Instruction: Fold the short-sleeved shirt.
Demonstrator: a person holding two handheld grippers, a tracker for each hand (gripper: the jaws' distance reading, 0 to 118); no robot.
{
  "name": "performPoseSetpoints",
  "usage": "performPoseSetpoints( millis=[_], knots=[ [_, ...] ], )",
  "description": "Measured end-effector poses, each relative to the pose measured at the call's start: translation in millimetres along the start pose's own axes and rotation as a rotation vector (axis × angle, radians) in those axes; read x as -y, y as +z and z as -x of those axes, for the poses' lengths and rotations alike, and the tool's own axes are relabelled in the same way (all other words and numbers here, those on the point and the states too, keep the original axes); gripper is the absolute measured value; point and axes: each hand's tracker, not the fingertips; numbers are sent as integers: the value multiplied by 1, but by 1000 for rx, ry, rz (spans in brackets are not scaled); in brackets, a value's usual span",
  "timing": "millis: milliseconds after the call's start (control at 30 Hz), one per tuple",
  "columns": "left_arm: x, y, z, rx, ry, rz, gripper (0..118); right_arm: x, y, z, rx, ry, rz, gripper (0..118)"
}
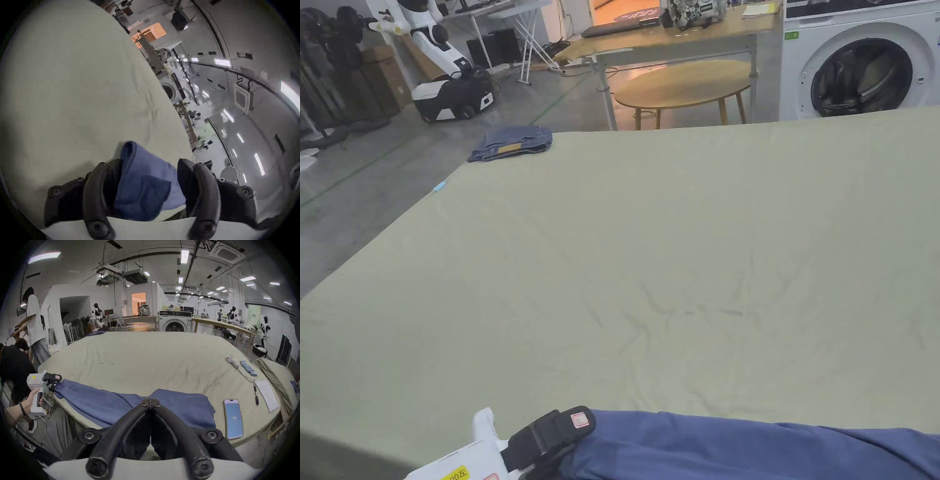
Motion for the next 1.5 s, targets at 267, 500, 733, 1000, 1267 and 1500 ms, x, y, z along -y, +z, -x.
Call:
performPoseSetpoints(
  millis=[267,500,733,1000,1267,1500],
  knots=[
    [16,-33,-8,7,92,32,5,1,3,7,-16,17,14,0],
    [-42,40,-90,-161,-198,-101,5,14,4,-6,-35,-47,21,0],
    [-17,16,-189,-285,-531,-40,5,24,1,-20,-53,-194,33,0],
    [84,-147,-192,-214,-574,320,5,28,24,-21,-72,-264,-7,0],
    [105,-148,-215,-53,-710,301,78,46,20,-30,-46,-292,51,0],
    [94,-153,-183,11,-438,325,0,44,14,-27,-69,-302,51,0]
  ],
)
